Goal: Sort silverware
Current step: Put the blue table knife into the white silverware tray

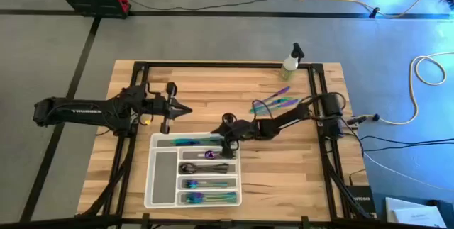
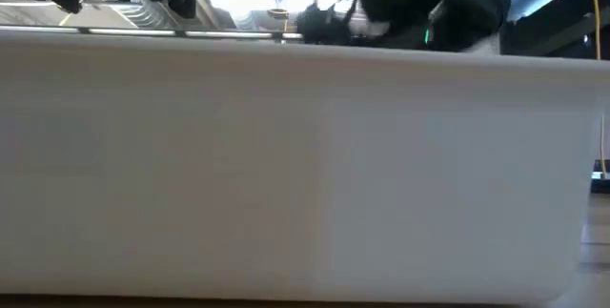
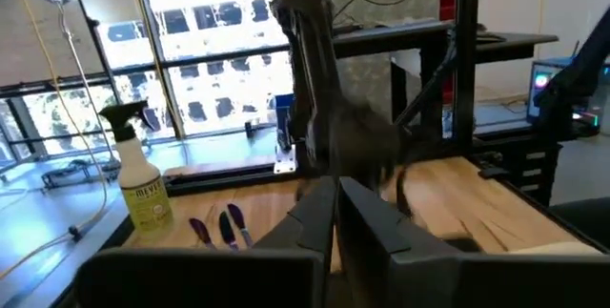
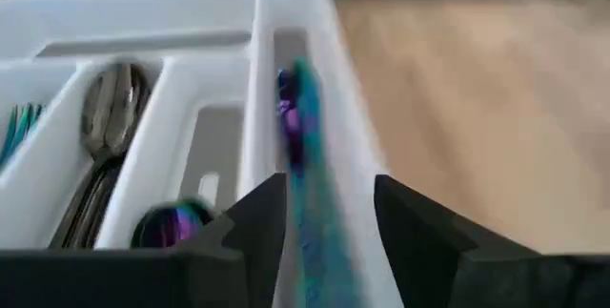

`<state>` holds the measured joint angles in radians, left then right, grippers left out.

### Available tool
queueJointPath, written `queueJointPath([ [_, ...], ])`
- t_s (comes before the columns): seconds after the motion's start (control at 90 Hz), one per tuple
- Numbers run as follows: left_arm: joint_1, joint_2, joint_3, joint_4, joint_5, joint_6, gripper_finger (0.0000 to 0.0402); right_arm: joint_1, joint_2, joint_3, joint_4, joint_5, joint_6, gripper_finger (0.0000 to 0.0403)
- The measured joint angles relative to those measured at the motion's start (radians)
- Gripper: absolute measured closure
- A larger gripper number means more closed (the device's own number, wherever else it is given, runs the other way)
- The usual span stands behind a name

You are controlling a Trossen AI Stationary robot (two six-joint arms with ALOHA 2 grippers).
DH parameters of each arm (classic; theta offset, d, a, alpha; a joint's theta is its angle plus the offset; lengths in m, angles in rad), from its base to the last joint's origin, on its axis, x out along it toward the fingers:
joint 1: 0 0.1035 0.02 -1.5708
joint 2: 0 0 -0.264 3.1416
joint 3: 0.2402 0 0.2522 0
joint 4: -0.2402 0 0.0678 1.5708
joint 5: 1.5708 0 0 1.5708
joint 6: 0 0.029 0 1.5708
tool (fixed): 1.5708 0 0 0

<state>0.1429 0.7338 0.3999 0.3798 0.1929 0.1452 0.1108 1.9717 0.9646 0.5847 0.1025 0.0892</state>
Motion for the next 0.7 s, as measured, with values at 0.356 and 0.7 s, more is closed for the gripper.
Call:
queueJointPath([
  [0.356,0.0,0.016,0.0,-0.074,-0.086,0.012,0.0398,-0.079,-0.311,-0.117,-0.533,0.316,-0.084,0.0257],
  [0.7,0.0,0.093,0.0,-0.081,-0.112,0.008,0.0398,-0.238,-0.345,-0.333,-0.584,0.307,0.079,0.0361],
])
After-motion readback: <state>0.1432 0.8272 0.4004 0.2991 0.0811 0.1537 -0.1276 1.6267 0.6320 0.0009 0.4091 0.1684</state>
